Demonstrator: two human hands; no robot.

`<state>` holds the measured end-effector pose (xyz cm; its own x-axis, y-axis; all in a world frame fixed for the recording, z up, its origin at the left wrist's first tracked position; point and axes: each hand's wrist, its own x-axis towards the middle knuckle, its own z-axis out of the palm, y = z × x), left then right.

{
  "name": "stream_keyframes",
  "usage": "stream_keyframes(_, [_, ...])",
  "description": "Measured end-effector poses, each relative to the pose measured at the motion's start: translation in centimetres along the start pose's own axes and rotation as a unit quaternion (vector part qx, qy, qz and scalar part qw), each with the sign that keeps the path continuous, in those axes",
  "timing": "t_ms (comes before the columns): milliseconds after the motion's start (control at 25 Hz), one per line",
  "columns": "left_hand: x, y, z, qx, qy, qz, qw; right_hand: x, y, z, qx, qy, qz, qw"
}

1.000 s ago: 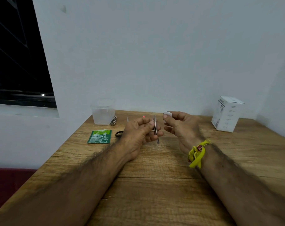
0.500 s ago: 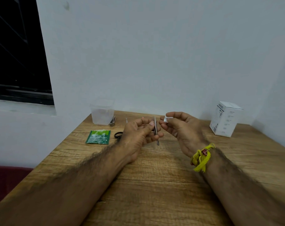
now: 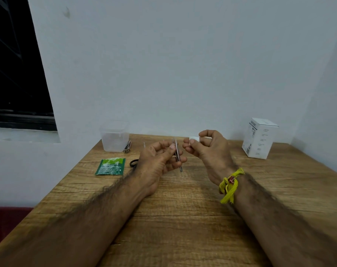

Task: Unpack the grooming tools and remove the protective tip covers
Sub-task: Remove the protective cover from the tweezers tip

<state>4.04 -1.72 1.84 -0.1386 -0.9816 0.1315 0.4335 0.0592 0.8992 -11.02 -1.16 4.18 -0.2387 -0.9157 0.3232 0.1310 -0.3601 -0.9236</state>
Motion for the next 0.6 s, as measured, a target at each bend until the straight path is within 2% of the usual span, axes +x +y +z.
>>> stream_keyframes(200, [-0.2, 0.1, 0.0, -0.007, -0.004, -0.005, 1.000, -0.1, 0.1, 0.2, -0.026, 0.031, -0.004, 0.999])
stream_keyframes(280, [-0.1, 0.0, 0.0, -0.003, -0.019, -0.013, 1.000, -0.3, 0.3, 0.4, -0.126, 0.043, -0.053, 0.990])
stream_keyframes(400, [0.1, -0.1, 0.0, 0.004, -0.049, -0.017, 0.999, -1.2, 0.7, 1.3, -0.258, 0.040, -0.159, 0.952])
stream_keyframes(600, [0.5, -0.5, -0.1, 0.008, -0.030, -0.013, 0.999, -1.5, 0.4, 1.8, -0.266, 0.083, -0.235, 0.931])
